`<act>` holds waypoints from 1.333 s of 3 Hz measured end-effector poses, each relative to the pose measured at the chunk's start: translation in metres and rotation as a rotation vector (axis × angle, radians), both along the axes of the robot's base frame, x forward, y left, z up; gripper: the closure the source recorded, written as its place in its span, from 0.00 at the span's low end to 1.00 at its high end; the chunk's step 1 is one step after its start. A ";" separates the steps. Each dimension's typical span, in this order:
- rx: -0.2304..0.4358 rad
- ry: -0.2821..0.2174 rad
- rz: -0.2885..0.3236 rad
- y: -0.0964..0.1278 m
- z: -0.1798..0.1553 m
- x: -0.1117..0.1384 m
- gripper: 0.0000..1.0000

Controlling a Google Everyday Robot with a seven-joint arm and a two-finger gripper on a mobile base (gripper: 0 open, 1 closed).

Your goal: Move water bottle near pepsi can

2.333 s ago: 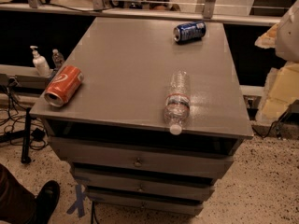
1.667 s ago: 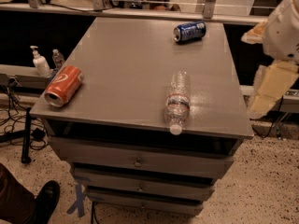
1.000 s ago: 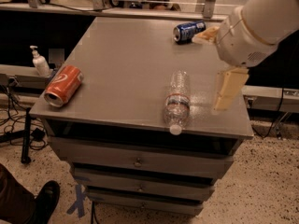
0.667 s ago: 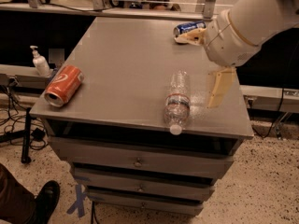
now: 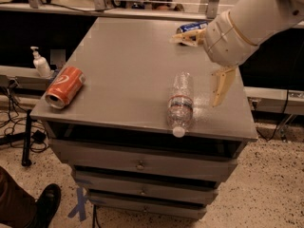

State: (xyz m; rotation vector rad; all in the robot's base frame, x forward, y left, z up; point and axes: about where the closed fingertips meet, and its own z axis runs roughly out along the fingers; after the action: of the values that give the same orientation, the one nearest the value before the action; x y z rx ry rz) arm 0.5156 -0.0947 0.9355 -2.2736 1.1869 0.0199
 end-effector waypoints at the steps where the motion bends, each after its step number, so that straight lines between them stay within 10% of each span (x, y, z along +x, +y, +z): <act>1: -0.053 -0.022 0.043 0.003 -0.001 -0.004 0.00; 4: -0.273 -0.184 0.388 -0.004 -0.011 0.016 0.00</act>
Offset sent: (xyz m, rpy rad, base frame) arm 0.0010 -0.0013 -0.0006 -0.3165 -0.1760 0.3306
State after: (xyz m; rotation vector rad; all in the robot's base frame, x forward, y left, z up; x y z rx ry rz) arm 0.5312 -0.0986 0.9245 -2.6469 0.6751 -0.2105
